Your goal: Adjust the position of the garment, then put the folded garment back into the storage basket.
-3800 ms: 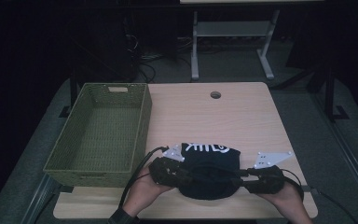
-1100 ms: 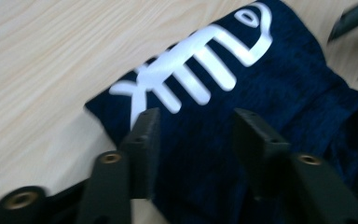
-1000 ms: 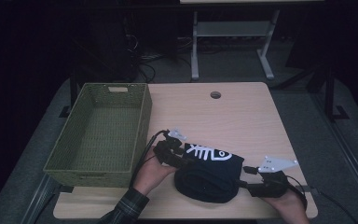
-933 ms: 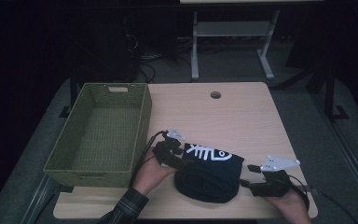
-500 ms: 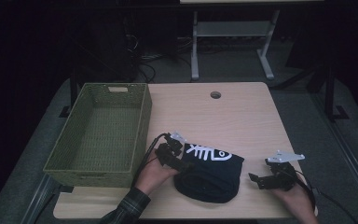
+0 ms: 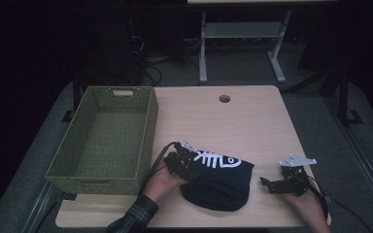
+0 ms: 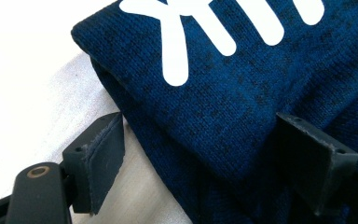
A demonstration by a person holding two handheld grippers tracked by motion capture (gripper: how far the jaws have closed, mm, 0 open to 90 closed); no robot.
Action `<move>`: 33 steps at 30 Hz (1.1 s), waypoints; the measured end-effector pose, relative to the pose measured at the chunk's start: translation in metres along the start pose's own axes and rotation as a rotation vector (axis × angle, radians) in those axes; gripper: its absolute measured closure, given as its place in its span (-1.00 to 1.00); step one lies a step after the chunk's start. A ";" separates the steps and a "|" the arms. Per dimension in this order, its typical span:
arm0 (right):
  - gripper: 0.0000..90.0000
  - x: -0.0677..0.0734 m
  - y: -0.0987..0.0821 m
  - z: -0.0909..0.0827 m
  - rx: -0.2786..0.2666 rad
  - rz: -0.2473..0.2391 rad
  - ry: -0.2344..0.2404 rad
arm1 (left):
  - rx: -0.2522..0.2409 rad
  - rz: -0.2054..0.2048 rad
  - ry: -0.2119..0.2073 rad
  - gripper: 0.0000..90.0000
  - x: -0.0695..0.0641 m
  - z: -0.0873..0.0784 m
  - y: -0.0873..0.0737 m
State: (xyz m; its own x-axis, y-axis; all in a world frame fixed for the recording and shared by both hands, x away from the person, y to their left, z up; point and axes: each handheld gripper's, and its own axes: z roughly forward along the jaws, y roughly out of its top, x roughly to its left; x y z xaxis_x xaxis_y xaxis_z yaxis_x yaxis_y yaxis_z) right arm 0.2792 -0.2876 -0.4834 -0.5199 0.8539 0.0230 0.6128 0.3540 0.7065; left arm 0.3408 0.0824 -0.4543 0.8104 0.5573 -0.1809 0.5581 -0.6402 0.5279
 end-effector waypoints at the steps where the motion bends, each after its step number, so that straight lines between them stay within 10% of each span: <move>1: -0.94 0.000 0.000 0.000 0.001 0.003 0.001 | 0.004 0.004 0.002 -0.58 0.000 0.000 0.000; 10: -0.94 0.000 0.000 0.000 0.002 0.006 0.001 | -0.001 0.008 -0.001 -0.43 -0.003 -0.002 -0.002; 23: -0.94 0.000 0.000 0.000 0.001 0.002 0.002 | 0.019 -0.008 -0.089 0.35 -0.004 0.000 0.004; 33: -0.92 0.001 0.000 0.000 -0.001 -0.005 0.008 | 0.012 -0.074 -0.164 0.55 0.006 -0.001 0.004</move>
State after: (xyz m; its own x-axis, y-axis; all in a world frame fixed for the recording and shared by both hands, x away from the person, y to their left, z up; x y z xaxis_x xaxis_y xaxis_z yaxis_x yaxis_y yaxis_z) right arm 0.2793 -0.2866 -0.4834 -0.5281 0.8488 0.0251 0.6093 0.3582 0.7074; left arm 0.3474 0.0832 -0.4526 0.7847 0.5099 -0.3524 0.6186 -0.6076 0.4982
